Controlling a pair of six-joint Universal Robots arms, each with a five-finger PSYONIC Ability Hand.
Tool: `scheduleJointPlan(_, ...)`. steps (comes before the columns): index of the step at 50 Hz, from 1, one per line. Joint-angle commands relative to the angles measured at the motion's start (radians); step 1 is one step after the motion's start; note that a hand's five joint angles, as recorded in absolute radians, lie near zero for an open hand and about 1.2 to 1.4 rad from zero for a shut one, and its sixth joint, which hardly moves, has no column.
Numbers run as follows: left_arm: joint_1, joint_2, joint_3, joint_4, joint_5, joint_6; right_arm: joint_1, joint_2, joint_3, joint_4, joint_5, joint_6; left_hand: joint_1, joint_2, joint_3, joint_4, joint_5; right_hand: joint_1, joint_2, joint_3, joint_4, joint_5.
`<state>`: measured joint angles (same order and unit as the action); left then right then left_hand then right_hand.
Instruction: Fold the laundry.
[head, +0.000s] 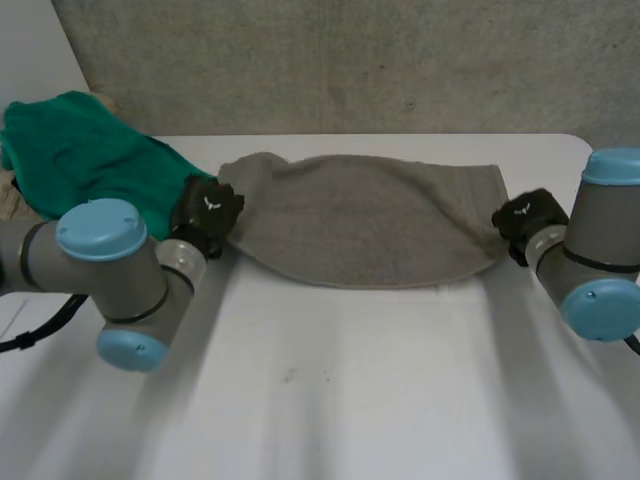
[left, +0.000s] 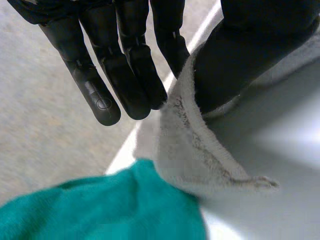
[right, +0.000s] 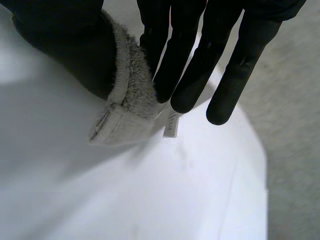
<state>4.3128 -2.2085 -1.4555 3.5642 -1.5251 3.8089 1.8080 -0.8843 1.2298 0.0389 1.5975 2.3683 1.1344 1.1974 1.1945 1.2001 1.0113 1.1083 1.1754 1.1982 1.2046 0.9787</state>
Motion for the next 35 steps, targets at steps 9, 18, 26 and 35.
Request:
scheduleJointPlan(9,0.013,0.463,-0.422,-0.562,-0.049,0.206,-0.228,-0.418,0.408,0.467,-0.002,-0.306,0.262,0.199,0.202,0.196,0.210,0.288,0.221,0.198,0.192,0.243)
scheduleJointPlan(18,-0.019,0.414,-0.337,-0.593,-0.055,0.209,-0.257,-0.443,0.430,0.418,-0.013,-0.360,0.262,0.199,0.202,0.196,0.210,0.288,0.221,0.198,0.192,0.243)
scheduleJointPlan(26,-0.054,0.155,-0.061,-0.392,-0.061,0.215,-0.197,-0.242,0.258,0.199,-0.014,-0.261,0.262,0.199,0.202,0.196,0.210,0.288,0.221,0.198,0.192,0.243)
scheduleJointPlan(35,-0.058,-0.121,0.227,-0.170,-0.098,0.230,-0.157,-0.042,0.077,-0.033,-0.005,-0.250,0.262,0.199,0.202,0.196,0.210,0.288,0.221,0.198,0.192,0.243)
